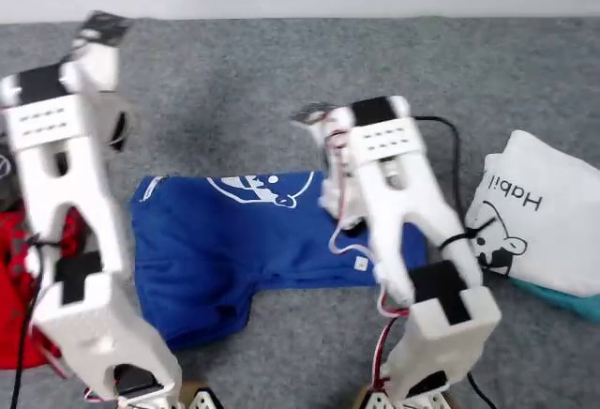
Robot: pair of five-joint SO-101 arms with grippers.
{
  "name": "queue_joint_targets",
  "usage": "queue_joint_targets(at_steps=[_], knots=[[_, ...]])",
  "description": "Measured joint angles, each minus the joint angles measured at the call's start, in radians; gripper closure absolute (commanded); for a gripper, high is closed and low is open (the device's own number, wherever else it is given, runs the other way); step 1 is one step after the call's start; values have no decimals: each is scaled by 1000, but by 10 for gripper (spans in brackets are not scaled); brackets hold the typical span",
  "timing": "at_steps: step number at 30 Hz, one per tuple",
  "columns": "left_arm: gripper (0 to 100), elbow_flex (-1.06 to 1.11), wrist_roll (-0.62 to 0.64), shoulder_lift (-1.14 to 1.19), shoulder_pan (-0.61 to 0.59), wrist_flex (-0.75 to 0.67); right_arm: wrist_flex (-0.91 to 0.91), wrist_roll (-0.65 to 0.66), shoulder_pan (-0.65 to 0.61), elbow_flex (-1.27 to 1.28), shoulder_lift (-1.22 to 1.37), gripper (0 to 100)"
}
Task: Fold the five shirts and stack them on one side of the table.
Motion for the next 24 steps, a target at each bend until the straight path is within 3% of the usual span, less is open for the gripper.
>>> queue_joint_targets(at_steps=[3,12,17,24], knots=[[992,98,-3,-106,-117,0,-6,-6,-127,-6,0,988],[992,299,-186,-282,-450,3,-135,-14,-420,-8,60,988],[992,307,-195,-282,-532,5,-226,-64,-529,-8,166,988],[993,307,-195,-293,-539,5,-313,-77,-588,-8,282,988]])
